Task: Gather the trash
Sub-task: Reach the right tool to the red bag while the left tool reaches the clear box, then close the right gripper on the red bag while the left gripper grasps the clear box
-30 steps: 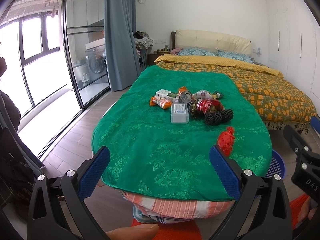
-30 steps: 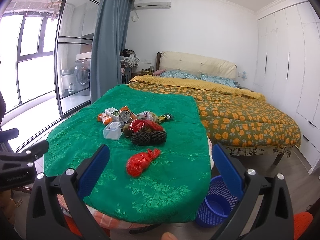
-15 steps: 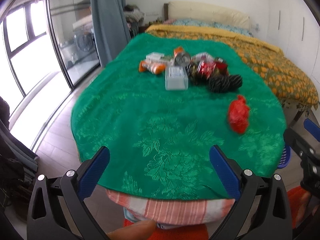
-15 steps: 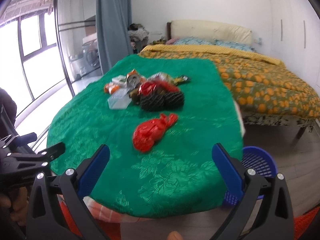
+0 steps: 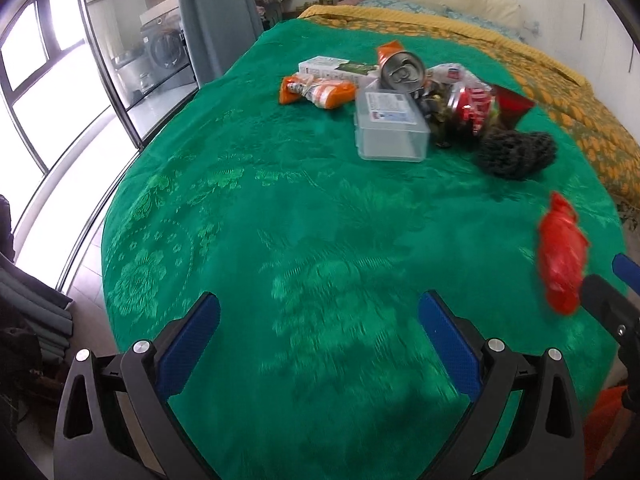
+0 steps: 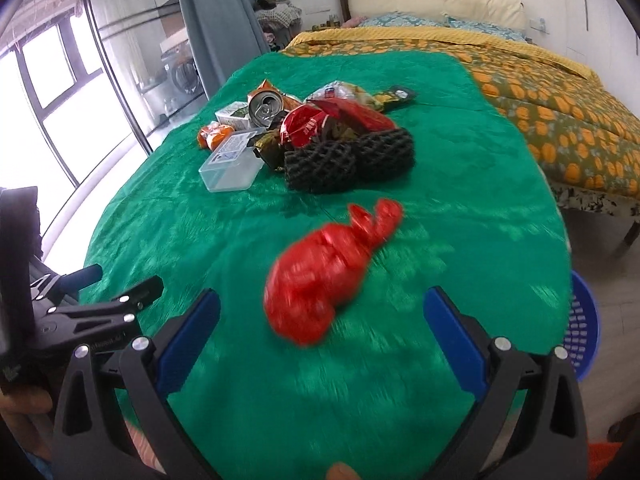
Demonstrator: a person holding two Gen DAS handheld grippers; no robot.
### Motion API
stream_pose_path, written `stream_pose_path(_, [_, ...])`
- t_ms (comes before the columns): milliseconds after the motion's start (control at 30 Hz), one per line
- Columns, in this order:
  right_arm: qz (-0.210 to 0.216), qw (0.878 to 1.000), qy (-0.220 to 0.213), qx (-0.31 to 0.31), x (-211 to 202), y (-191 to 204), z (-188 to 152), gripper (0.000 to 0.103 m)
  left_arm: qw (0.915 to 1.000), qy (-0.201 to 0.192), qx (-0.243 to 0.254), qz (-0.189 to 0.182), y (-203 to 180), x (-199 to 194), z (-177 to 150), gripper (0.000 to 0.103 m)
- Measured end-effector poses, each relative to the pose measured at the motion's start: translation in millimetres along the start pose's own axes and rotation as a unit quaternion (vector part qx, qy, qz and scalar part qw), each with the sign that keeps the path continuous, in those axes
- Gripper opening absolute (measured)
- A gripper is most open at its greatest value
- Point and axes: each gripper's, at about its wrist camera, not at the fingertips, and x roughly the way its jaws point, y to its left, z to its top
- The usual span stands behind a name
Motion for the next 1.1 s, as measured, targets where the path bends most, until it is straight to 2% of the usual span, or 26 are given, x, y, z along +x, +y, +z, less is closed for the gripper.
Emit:
stream_pose_path(67, [-0.003,1.000,0.017,-0.011,15.6,2.8,5.1,0.096,1.0000,0.005,0.007,0.003,-1.9,7.6,1.5,0.099])
stream_pose_path(100, [-0.004,0.999,0.028,-0.015,23.0,2.5,6.7,0.088,0.9999,0.007,0.010,0.004,-3.6,10.8,2.0,0.099])
stream_pose_path(167, [-0.011,0.999,0.046,-0.023,32.3,-2.5,7.8,0.066,0.9997,0.012,0.021,0.006,-6.8,15.8,1.5,0.098])
stream_pose_path(233, [-0.018,0.998,0.050,-0.023,32.9,-13.5,6.3,0.061,0.9995,0.008,0.029,0.005,-7.3,16.2,3.0,0.098])
stream_pose_path(300, [-0.038,0.998,0.042,-0.026,29.6,-24.2,4.7,0.060,0.9994,0.010,0.032,-0.002,-7.6,17.6,7.3,0.098])
stream_pose_path(400, [-0.043,0.998,0.034,-0.024,26.1,-36.4,0.4,0.061,0.9992,0.009,0.025,-0.031,-7.9,23.5,25.4,0.098])
stream_pose_path(533, [-0.049,0.998,0.024,-0.038,24.9,-34.8,-4.6,0.064,0.9978,0.007,0.029,-0.060,-20.0,43.6,68.1,0.098])
stream_pose_path(700, [-0.039,0.998,0.017,-0.035,23.0,-39.3,-7.3,0.067,0.9977,0.012,0.037,-0.055,-35.6,77.8,110.5,0.098])
stream_pose_path(800, [-0.037,0.998,0.012,-0.039,21.2,-38.8,-10.4,0.070,0.9980,0.009,0.035,-0.052,-37.8,88.6,122.9,0.098])
stream_pose_path(900, [-0.036,0.999,0.008,-0.040,21.5,-37.8,-11.5,0.071,0.9970,0.006,0.040,-0.066,-40.7,92.5,129.8,0.085])
stream_pose_path(967, [-0.034,0.999,0.007,-0.039,21.6,-38.0,-11.8,0.072,0.9956,0.003,0.052,-0.078,-45.0,90.9,130.8,0.062])
stream_pose_path(1100, [-0.033,0.999,0.005,-0.037,20.6,-38.7,-13.7,0.072,0.9945,-0.006,0.063,-0.083,-48.4,78.8,120.1,0.060])
